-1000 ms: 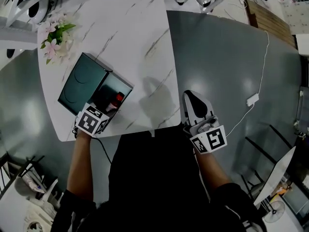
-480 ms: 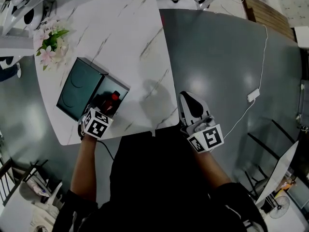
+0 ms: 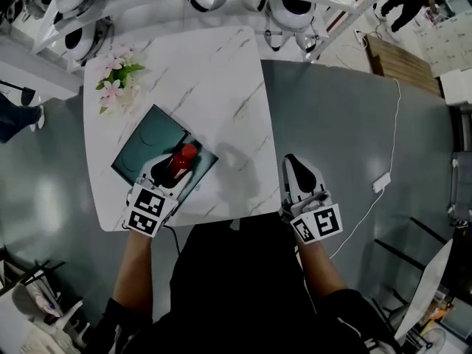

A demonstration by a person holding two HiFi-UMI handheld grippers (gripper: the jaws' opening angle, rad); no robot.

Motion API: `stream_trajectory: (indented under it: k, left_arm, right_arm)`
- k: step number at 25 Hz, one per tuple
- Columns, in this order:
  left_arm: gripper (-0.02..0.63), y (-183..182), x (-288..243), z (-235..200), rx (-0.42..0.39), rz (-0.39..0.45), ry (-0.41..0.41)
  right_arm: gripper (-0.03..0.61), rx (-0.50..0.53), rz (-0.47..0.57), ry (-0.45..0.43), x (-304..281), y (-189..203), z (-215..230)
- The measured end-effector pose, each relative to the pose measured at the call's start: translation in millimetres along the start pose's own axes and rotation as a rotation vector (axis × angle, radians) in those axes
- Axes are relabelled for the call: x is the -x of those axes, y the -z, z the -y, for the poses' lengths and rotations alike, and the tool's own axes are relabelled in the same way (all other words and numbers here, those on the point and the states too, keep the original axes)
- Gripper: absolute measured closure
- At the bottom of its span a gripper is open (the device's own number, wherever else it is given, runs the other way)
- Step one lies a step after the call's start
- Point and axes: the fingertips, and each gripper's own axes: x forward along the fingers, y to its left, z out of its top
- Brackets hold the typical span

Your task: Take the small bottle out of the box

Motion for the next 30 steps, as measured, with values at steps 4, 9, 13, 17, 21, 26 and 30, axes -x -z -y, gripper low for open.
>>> stream_trajectory:
  k: [4,9,13,17,21,26,30]
  left_arm:
    - [0.380,-51,38,-5,0.058,0.261,-0.023]
    - [0.382,-98,98,-5,0.189,0.609,-0.075]
    - [0.382,-118,138,11,0.169,0.783,-0.160]
    - [0.382,-118,169,40,0.143,0.893,-0.229]
    - [0.382,-109,194,76,0.129,0.929,-0.269]
    - [0.380,-79,207,133,0.129,0.919,-0.286]
    - [0.380,-46,217,176,0.147,0.901,-0.300]
  right_arm:
    - [0.543,0.047,0.060,-0.024,-4,-27,-18]
    - [0.543,0.092,0.126,-0.082,-3,-59,-45]
    - [0.543,0.112,0.173,-0.129,7,-78,-62]
    - [0.543,0.139,0.215,-0.179,31,-89,-77]
    - [0.543,0.156,0.224,-0.214,68,-89,-93]
    - [0.543,0.156,0.223,-0.251,123,-67,-112]
    - [0.543,0.130,0.218,-0.274,163,-43,-127]
